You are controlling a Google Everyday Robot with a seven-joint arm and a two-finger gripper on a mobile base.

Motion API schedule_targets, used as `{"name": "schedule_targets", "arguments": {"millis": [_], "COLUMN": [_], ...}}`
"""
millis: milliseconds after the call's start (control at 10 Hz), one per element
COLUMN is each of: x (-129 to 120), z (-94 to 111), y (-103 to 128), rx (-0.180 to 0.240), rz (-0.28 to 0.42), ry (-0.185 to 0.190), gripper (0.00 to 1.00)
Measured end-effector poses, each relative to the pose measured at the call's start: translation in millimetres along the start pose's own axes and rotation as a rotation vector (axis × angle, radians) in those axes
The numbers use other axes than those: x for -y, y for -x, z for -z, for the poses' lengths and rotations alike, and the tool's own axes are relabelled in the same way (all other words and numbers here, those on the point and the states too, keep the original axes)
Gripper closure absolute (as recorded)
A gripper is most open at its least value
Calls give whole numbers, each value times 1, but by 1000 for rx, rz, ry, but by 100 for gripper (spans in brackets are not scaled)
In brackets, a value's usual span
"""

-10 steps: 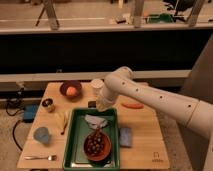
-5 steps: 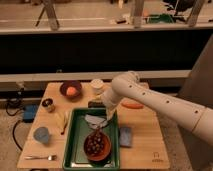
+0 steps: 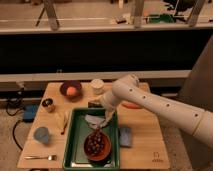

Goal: Place towel in paper cup

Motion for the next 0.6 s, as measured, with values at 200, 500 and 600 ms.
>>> {"name": "schedule_targets", "arguments": {"millis": [200, 500, 600], "x": [0, -11, -13], "z": [-10, -30, -36], "y": [5, 5, 7], "rx": [-7, -26, -35], "rz": [61, 124, 148], "ry": [8, 21, 30], "gripper": [20, 20, 20]}}
